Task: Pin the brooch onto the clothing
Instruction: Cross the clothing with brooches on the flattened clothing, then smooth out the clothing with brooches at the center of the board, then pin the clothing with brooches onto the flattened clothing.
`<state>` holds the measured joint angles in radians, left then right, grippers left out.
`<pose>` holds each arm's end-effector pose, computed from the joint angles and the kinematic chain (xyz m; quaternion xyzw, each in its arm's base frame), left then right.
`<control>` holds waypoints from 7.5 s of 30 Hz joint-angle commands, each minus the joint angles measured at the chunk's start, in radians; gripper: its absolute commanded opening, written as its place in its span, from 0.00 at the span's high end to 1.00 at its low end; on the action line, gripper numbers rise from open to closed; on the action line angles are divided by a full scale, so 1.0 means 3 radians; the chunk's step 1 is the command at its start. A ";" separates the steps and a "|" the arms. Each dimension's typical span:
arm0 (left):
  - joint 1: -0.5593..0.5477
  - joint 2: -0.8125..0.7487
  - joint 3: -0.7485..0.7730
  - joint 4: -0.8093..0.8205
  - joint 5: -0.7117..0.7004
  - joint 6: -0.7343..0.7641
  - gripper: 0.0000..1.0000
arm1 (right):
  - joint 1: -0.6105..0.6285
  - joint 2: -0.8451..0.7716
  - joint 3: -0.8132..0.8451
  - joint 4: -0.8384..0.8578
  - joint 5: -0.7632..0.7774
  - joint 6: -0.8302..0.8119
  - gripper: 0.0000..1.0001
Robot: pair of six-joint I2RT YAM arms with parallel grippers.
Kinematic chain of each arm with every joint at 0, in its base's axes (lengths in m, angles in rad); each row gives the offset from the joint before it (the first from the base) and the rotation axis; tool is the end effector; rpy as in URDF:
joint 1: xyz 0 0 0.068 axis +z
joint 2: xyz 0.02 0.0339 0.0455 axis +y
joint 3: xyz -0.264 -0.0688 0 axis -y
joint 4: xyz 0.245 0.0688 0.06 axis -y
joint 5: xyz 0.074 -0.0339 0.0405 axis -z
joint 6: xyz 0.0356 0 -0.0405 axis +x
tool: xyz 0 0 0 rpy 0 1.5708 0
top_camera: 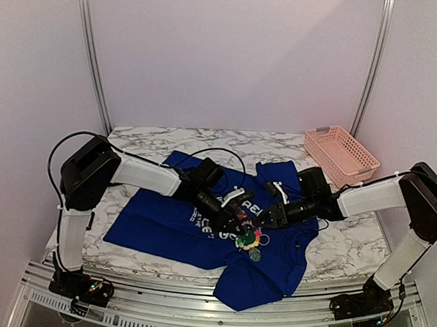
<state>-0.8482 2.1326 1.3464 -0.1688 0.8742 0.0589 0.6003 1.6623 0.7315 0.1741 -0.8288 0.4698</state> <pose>0.2653 -0.3422 0.1269 0.4936 0.7199 -0.4780 0.0984 0.2409 0.1967 0.1484 -0.2139 0.8284 0.5028 0.1232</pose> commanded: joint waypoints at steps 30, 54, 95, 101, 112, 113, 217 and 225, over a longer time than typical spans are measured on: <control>-0.0004 -0.0124 0.0068 -0.0263 -0.0147 0.0177 1.00 | 0.0104 0.0845 0.0865 -0.1743 0.3209 0.0510 1.00; 0.0068 0.0076 0.0365 0.0092 -0.0615 -0.0606 1.00 | -0.0353 0.0778 0.1283 -0.1203 0.2130 -0.0398 0.69; 0.0138 0.0088 0.0252 0.0007 -0.0583 -0.1038 1.00 | 0.1300 -0.0478 -0.0418 -0.0379 0.3236 -0.0625 0.34; 0.0124 0.0101 0.0232 0.0016 -0.0557 -0.1048 1.00 | 0.1303 -0.0275 -0.0373 -0.0269 0.3288 -0.0682 0.50; 0.0122 0.0151 0.0278 -0.0056 -0.0705 -0.1147 1.00 | 0.1303 -0.0145 -0.0296 -0.0236 0.3113 -0.0647 0.90; 0.0122 0.0148 0.0273 -0.0080 -0.0724 -0.1125 1.00 | 0.1300 -0.0165 -0.0296 -0.0238 0.3065 -0.0654 0.91; -0.0016 0.0070 0.0416 -0.0691 -0.0495 -0.0795 1.00 | 0.0106 -0.0317 -0.0317 0.0410 0.0791 -0.0358 0.45; -0.0026 0.0072 0.0433 -0.0674 -0.0485 -0.0768 1.00 | 0.0096 0.0130 -0.0225 0.0715 0.0343 -0.0437 0.46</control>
<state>-0.8413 2.1490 1.4818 -0.3614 0.7288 -0.1940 0.6338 1.6585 0.6468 0.3058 -0.6136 0.3504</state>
